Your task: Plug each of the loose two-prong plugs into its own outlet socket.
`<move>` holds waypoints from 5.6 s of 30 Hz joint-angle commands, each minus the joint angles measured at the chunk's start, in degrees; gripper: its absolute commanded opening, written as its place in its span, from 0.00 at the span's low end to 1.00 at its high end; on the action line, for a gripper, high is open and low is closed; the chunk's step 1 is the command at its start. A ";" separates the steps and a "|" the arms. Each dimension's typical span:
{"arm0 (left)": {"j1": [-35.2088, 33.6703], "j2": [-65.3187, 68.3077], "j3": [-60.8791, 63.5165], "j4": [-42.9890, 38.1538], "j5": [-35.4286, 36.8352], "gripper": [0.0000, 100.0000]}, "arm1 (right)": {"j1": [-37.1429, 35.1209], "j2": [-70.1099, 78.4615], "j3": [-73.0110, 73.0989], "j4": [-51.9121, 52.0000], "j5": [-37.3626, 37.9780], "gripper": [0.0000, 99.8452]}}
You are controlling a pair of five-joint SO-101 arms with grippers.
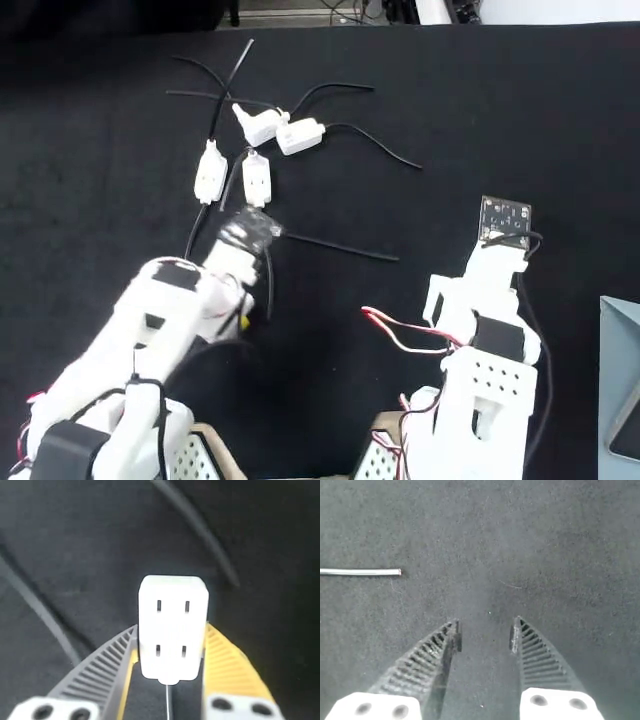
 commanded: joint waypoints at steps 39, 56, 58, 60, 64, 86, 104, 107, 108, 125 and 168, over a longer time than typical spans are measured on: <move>-6.20 -58.37 8.84 17.85 12.04 0.33 | -34.11 69.23 -53.58 3.78 -46.07 0.31; -10.42 -68.22 14.20 17.85 11.96 0.33 | -31.56 86.55 -63.96 3.78 -49.41 0.11; -10.42 -68.40 14.20 17.93 11.96 0.33 | -29.71 86.55 -64.66 3.78 -47.65 0.02; -10.42 -68.40 14.29 17.93 11.96 0.33 | -28.13 86.55 -64.84 4.31 -47.03 0.03; -10.42 -68.40 15.08 17.85 11.96 0.33 | -25.41 83.47 -64.31 5.19 -42.55 0.01; -10.51 -68.48 16.75 17.05 11.96 0.33 | -17.05 68.70 -61.05 -4.75 42.55 0.01; -10.51 -68.48 17.01 17.05 11.96 0.33 | -10.37 69.58 -89.19 24.00 53.36 0.01; -10.51 -68.48 17.01 17.05 11.96 0.33 | -10.37 65.10 -90.95 30.95 53.36 0.01; -10.51 -68.48 17.01 17.05 11.96 0.33 | -10.37 63.25 -91.12 32.88 53.36 0.01; -10.51 -68.48 17.01 17.05 11.96 0.33 | -25.41 60.18 -81.45 28.84 50.90 0.01; -10.59 -68.48 17.01 17.05 11.60 0.33 | -30.15 83.03 -69.49 25.58 15.47 0.20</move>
